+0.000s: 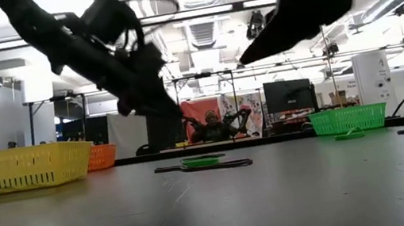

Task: Sort rubber bands into baskets
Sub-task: Put the purple rubber band into the orange bin

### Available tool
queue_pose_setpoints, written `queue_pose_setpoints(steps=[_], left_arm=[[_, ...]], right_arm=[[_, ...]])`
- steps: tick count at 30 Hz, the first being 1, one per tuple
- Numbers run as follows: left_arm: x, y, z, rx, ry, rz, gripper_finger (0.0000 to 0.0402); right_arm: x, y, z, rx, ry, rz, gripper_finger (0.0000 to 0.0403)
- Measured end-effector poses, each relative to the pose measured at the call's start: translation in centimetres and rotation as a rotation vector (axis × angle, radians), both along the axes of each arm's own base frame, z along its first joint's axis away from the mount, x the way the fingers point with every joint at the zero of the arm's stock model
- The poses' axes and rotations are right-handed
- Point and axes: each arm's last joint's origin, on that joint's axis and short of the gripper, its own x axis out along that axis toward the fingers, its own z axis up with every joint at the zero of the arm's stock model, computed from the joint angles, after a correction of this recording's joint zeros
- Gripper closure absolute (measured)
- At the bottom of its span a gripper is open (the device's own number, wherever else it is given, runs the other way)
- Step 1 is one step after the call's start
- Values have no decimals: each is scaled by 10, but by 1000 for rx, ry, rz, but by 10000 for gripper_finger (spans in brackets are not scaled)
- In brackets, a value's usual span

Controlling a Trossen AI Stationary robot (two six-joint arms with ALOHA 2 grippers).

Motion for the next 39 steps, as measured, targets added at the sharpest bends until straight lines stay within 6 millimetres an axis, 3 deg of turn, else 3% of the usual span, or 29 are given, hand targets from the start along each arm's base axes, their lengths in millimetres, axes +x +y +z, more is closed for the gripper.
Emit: queue_pose_setpoints(steps=[6, 13, 23, 30, 39], left_arm=[[12, 7, -24, 13, -3, 7, 224], [29, 12, -55, 37, 9, -3, 159], [54, 18, -79, 61, 48, -19, 154], [52, 18, -82, 40, 80, -12, 201], [42, 17, -90, 23, 109, 37, 366]], right_arm=[[-22, 6, -18, -86, -57, -98, 205], [-31, 2, -35, -84, -11, -123, 213], [-34, 1, -41, -82, 10, -129, 216], [-34, 1, -41, -84, 12, -129, 218], [-34, 1, -41, -71, 10, -136, 221]])
